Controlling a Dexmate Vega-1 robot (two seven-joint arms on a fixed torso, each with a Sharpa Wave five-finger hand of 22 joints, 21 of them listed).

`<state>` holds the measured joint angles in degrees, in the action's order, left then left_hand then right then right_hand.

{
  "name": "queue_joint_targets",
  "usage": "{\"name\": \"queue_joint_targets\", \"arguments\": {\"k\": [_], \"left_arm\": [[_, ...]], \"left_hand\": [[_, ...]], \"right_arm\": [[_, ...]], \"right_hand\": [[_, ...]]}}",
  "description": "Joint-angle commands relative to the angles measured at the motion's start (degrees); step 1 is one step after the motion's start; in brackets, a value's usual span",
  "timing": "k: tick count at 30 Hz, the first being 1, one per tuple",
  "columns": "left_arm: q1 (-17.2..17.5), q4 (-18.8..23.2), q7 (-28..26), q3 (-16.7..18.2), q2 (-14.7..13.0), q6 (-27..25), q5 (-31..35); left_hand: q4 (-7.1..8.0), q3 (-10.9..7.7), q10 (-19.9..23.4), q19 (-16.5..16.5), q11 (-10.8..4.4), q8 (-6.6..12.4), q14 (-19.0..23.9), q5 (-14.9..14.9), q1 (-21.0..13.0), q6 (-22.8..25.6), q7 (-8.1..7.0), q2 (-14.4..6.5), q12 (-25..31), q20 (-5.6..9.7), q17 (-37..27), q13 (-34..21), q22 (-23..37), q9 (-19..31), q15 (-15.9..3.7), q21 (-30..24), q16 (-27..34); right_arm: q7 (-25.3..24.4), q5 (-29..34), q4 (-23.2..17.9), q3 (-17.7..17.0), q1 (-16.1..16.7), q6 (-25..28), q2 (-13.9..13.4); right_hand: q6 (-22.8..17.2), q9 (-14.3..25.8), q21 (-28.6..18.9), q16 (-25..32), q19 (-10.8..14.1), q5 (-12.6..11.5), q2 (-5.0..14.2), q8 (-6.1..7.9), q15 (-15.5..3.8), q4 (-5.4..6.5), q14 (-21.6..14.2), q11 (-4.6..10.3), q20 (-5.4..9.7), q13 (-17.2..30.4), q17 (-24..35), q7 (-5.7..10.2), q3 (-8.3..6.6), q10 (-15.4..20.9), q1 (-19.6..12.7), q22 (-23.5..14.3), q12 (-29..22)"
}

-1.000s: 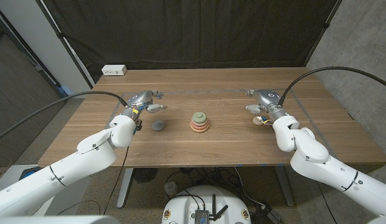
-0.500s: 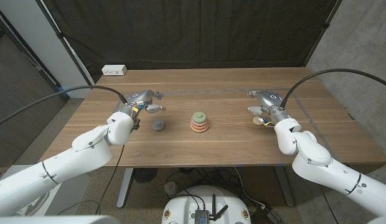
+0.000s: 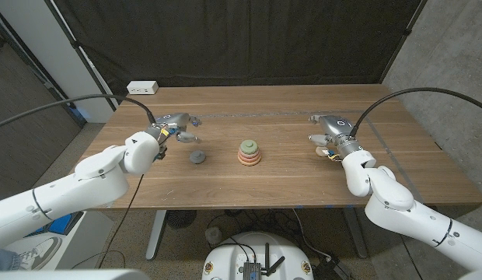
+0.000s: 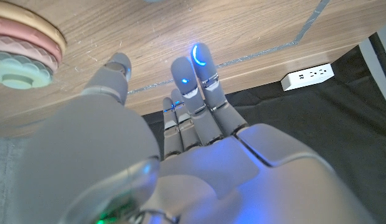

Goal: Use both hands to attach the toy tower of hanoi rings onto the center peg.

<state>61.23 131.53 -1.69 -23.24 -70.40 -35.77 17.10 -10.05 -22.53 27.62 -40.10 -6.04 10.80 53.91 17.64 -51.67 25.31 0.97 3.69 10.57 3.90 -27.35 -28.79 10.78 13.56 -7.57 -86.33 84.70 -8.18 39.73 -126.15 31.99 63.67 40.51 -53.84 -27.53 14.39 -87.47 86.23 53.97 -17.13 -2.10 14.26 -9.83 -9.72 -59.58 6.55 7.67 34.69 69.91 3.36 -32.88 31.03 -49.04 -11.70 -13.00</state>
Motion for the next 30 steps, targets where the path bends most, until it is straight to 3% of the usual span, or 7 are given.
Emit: {"name": "queue_joint_targets", "arguments": {"k": [1,15,30], "left_arm": [[-0.67,-0.01,5.43,1.78,-5.00,2.76,-1.96],[-2.06,-2.25,10.02,2.21,-6.98,6.64,-4.37],[-3.77,-4.87,12.17,-0.08,-5.78,8.32,-2.87]], "left_hand": [[-0.22,0.11,-0.64,0.34,0.37,-0.09,-0.62,0.23,-0.84,-0.74,0.11,0.48,0.01,7.94,0.09,0.06,0.27,0.05,-4.90,-0.03,-0.02],[-0.52,0.10,-4.04,1.07,0.38,-0.37,-0.96,0.14,-4.75,-4.19,0.06,1.82,-0.06,8.14,0.27,0.68,0.61,-0.44,-4.89,-0.62,0.40],[0.16,0.71,-4.47,1.14,0.91,-0.02,-1.05,-0.20,-5.36,-4.87,0.57,2.14,0.41,7.92,0.60,1.04,0.79,-0.68,-4.88,-1.18,0.54]], "right_arm": [[-0.01,0.57,-0.71,0.95,-0.25,1.12,-0.16],[0.65,1.42,-0.84,2.01,-1.08,2.09,0.32],[1.77,2.19,-0.20,3.21,-2.66,2.27,1.05]], "right_hand": [[-0.68,-0.04,-0.21,0.10,-0.19,0.05,0.62,0.36,-2.55,0.24,0.13,0.27,4.72,0.15,0.20,0.16,-0.28,0.40,-0.09,-0.18,0.13],[-0.94,-0.06,-0.15,-0.49,-0.38,0.11,0.71,0.38,-2.58,0.25,0.83,0.51,4.72,0.45,-0.31,0.15,-0.24,0.77,-0.07,-0.06,0.09],[-1.10,-0.07,-0.19,-0.51,-0.43,0.16,0.79,0.36,-2.59,0.25,0.83,0.40,4.71,0.72,-0.21,0.11,-0.18,0.88,-0.10,-0.03,0.15]]}}
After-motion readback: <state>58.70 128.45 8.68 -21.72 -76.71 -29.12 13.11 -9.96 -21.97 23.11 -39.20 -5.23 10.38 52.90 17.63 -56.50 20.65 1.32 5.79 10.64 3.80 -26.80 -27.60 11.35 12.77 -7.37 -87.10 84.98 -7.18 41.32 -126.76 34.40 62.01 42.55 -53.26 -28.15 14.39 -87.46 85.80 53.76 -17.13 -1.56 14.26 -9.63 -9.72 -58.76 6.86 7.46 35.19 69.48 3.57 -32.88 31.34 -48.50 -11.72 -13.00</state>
